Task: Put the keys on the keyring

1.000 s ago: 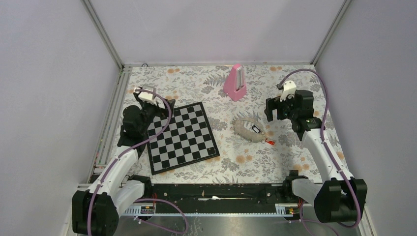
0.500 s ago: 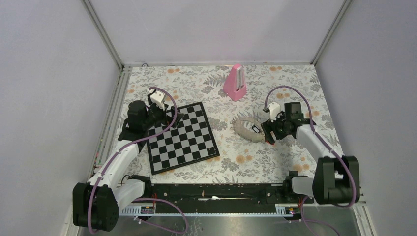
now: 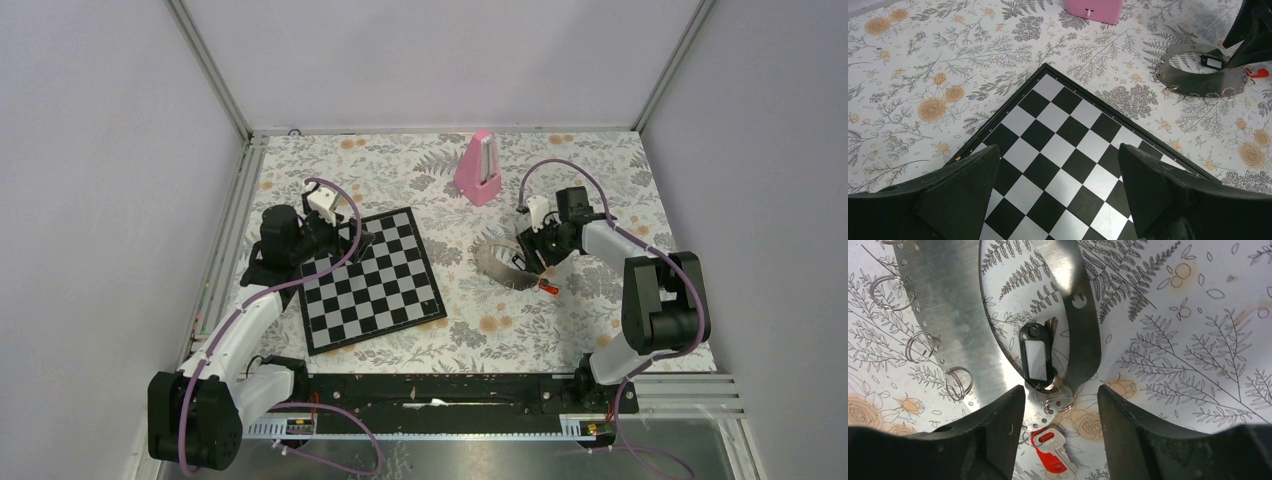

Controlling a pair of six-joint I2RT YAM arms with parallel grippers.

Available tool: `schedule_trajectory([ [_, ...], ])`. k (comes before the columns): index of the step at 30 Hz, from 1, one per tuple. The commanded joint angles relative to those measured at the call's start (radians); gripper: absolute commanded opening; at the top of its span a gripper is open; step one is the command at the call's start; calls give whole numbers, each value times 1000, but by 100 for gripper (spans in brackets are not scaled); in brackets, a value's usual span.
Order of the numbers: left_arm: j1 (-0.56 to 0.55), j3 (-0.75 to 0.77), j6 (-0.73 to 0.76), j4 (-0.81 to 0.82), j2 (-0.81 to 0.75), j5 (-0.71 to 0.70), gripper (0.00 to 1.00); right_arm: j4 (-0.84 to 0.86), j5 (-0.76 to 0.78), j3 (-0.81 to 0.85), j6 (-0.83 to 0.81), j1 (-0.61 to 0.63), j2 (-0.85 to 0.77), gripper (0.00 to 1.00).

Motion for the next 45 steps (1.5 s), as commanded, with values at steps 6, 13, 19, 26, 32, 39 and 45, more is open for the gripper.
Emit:
schedule_trajectory([
  [6,5,38,21,27,16,24,99,-66,41,85,-50,35,76,48],
  [13,5,38,20,28,19,29,99,-106,52,104,-75,35,63,29],
  [19,5,35,21,28,15,32,99,-115,43,124,-66,36,49,14],
  [26,5,34,21,24,12,33,99,-94,57,124,-50,36,30,0],
  [32,6,34,21,24,12,37,99,-25,72,92,21,27,-2,0],
  [39,5,33,20,24,16,44,99,28,86,73,111,-14,-7,0],
  [45,5,34,18,24,16,50,99,39,96,78,170,-54,55,0],
])
